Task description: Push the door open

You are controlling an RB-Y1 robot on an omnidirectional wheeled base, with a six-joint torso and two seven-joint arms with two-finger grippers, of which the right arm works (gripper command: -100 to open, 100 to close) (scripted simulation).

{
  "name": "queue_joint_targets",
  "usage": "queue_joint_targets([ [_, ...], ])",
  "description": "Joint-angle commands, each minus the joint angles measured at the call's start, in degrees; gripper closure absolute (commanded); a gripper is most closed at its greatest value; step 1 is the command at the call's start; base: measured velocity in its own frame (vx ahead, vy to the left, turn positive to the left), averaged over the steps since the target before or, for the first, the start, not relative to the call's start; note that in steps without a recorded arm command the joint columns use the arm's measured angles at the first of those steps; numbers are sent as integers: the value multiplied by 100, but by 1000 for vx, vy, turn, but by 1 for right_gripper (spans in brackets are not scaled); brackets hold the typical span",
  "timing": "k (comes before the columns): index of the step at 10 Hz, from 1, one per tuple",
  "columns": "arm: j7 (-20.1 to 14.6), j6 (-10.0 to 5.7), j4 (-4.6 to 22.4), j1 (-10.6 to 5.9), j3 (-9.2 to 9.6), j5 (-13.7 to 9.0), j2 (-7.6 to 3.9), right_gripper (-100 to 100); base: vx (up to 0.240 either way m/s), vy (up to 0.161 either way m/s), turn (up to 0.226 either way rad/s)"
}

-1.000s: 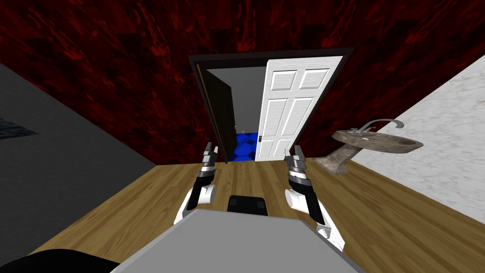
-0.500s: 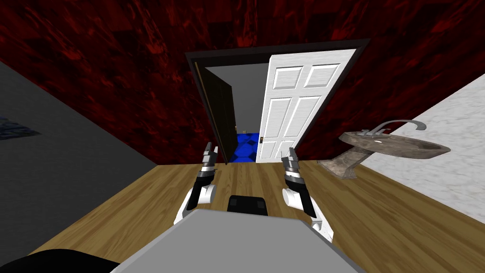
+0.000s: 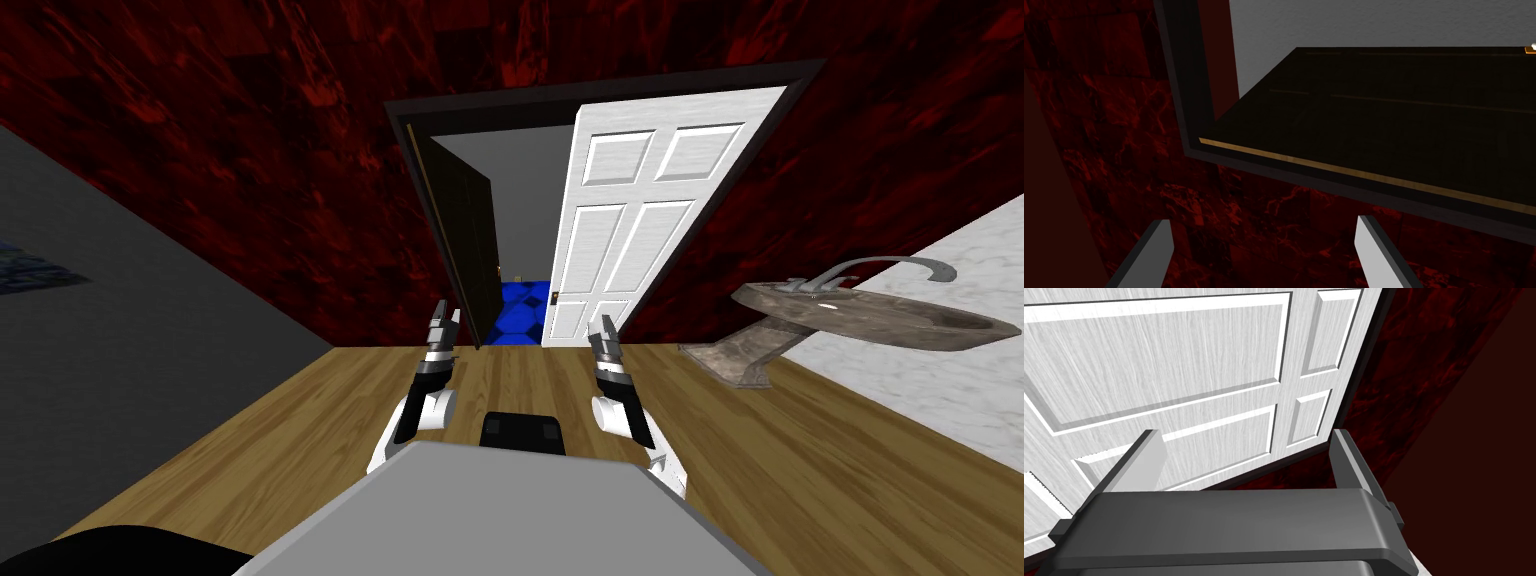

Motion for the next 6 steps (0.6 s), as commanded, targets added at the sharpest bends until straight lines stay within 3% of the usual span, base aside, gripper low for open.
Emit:
queue_joint_targets([
  [1, -23, -78, 286, -107, 1, -29, -47, -100, 51, -23, 28],
  [6, -72, -257, 1100, -410, 52, -111, -163, -100, 71, -20, 41],
])
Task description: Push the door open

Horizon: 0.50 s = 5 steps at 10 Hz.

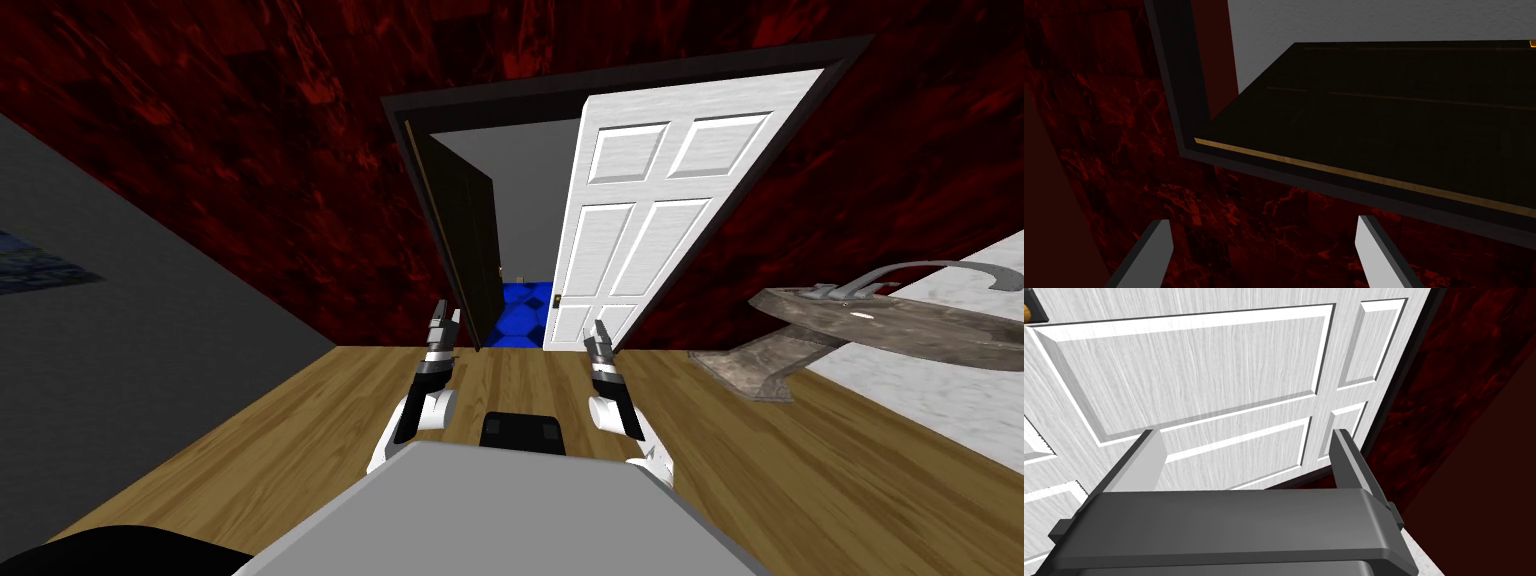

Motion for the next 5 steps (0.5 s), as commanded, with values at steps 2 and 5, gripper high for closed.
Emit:
queue_joint_targets([
  [2, -14, -73, 391, -142, 21, -32, -36, -100, 57, -22, 28],
  [5, -40, -166, 834, -299, 47, -74, -94, -100, 66, -22, 39],
])
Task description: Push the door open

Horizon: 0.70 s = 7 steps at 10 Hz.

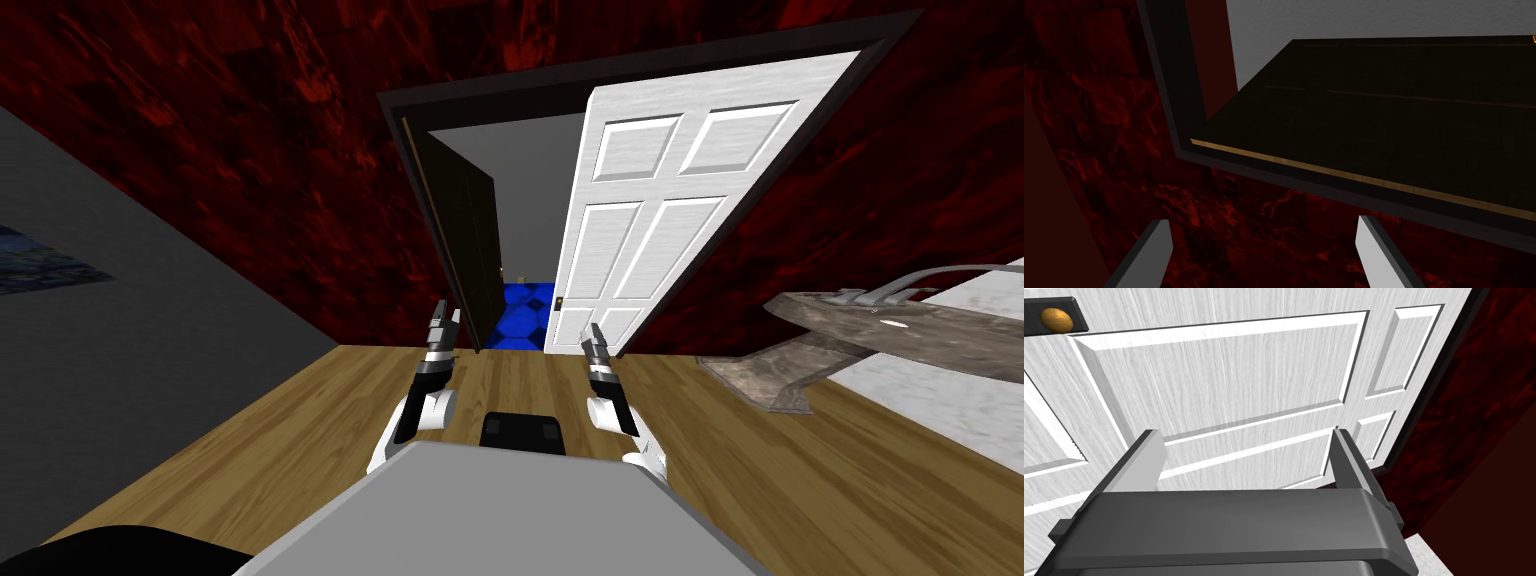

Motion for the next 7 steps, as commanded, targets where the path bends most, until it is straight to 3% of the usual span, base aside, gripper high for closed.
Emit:
queue_joint_targets([
  [1, -10, -80, 286, -126, 25, -27, -27, -100, 79, -35, 51],
  [2, -10, -80, 354, -126, 25, -27, -27, -100, 59, -21, 29],
  [6, -60, -264, 1172, -438, 77, -111, -137, -100, 78, -30, 50],
  [7, -60, -264, 1234, -438, 77, -111, -137, -100, 71, -30, 14],
])
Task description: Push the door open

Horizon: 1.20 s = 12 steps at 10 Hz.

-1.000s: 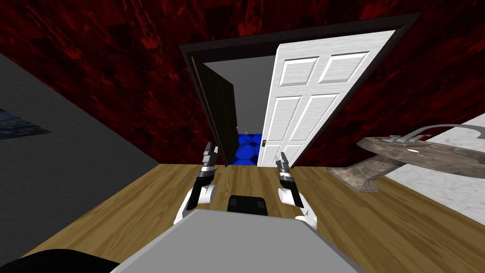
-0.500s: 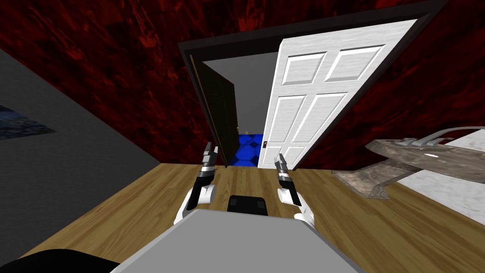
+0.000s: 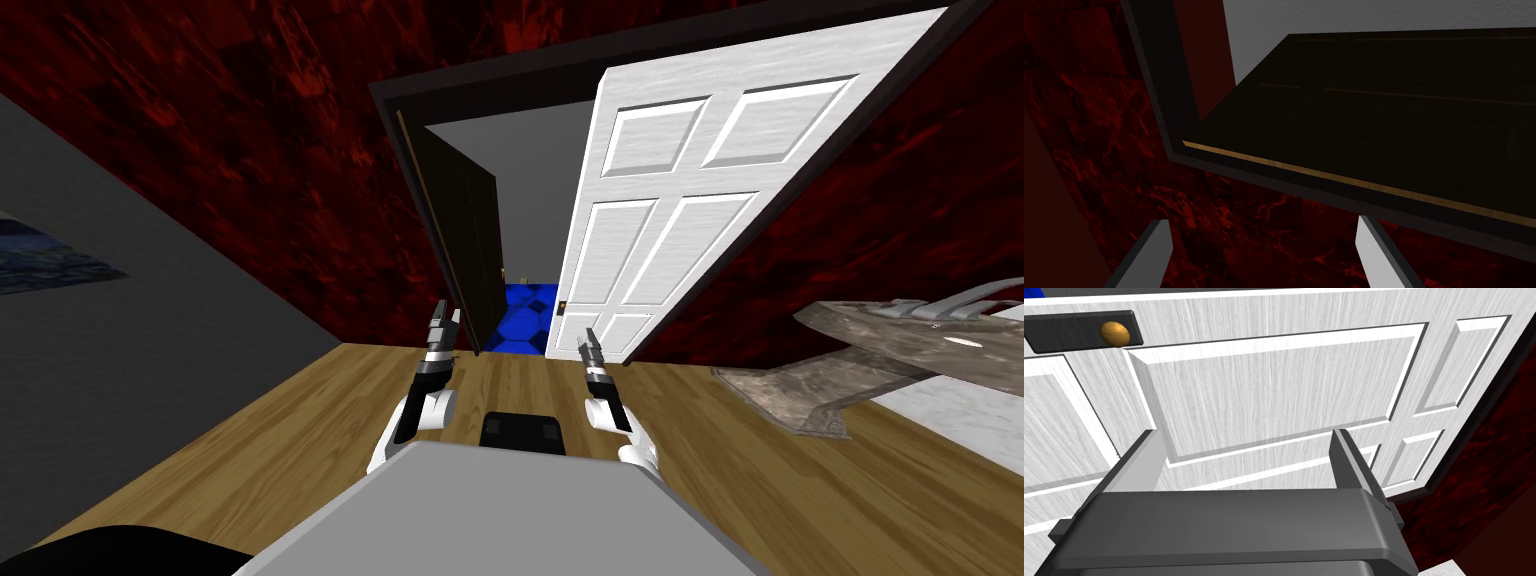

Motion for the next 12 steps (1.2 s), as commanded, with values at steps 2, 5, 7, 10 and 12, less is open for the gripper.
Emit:
queue_joint_targets([
  [2, -25, -93, 416, -156, 30, -44, -55, -100, 69, -14, 45],
  [5, -49, -180, 838, -304, 54, -84, -106, -100, 56, -19, 31],
  [7, -61, -222, 1100, -375, 66, -104, -130, -100, 62, -20, 27],
  [10, -84, -305, 1480, -516, 89, -142, -177, -100, 65, -29, 32],
  [12, -94, -343, 1679, -580, 100, -160, -199, -100, 65, -34, 35],
])
